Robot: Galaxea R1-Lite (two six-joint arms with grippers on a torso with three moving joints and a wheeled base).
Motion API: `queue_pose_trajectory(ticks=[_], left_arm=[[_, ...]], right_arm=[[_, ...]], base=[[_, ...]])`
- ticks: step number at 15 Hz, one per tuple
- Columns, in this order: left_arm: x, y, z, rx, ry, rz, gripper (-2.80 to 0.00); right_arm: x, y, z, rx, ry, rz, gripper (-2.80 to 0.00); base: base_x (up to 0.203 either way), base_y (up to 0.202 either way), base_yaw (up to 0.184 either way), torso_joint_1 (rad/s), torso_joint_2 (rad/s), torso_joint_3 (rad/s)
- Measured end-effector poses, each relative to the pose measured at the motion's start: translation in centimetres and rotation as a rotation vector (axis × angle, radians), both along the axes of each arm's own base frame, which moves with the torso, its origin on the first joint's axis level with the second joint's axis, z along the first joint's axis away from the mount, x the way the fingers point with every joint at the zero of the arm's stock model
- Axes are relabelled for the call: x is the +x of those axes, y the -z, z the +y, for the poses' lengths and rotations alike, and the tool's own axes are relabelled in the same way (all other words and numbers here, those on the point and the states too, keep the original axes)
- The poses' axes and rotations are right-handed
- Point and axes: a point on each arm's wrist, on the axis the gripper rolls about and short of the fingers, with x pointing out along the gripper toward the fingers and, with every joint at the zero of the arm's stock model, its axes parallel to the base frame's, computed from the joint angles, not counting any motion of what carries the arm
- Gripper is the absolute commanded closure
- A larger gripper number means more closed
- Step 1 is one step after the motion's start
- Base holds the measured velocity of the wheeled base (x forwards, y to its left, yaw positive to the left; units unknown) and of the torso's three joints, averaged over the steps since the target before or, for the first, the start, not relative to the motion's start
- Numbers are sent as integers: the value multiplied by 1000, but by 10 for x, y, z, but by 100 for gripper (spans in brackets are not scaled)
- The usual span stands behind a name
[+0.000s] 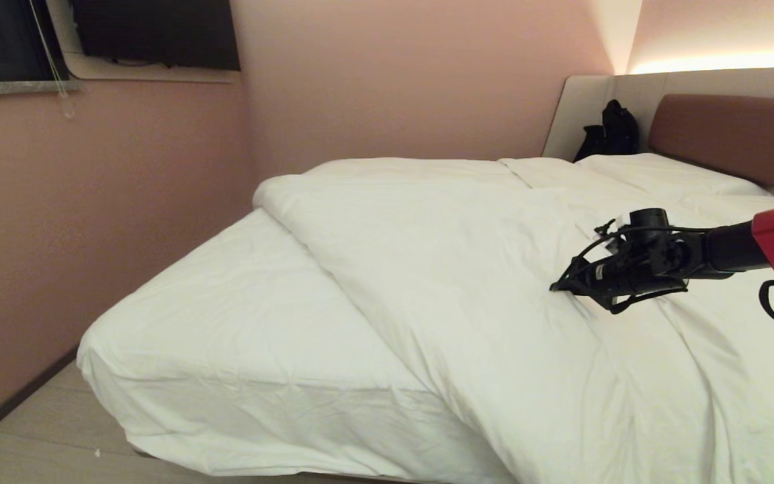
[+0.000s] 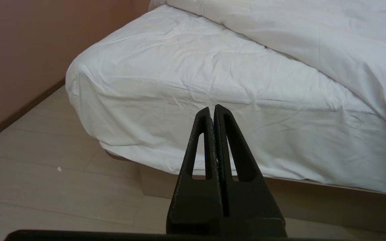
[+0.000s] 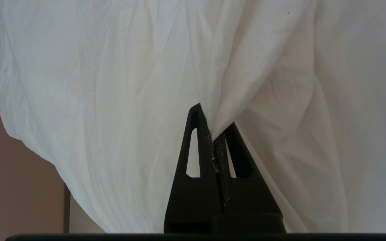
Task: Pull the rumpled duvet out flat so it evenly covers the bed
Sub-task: Flatten the corners of the folded blanket
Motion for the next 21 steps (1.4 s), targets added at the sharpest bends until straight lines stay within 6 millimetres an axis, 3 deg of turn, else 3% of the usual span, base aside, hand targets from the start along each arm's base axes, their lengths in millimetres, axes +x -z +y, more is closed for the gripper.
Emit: queue_pose_trajectory(ticks=[6, 13, 21], left_arm=[[0, 0, 0, 0, 0, 0, 0], [0, 0, 0, 0, 0, 0, 0], [0, 0, 0, 0, 0, 0, 0]], right_arm=[[-8, -13, 11, 3, -22, 14, 0], [-37, -42, 67, 5, -151, -4, 0], [-72, -61, 113, 0, -278, -20, 0]], base=[[0, 0, 0, 0, 0, 0], [0, 0, 0, 0, 0, 0], [0, 0, 0, 0, 0, 0]])
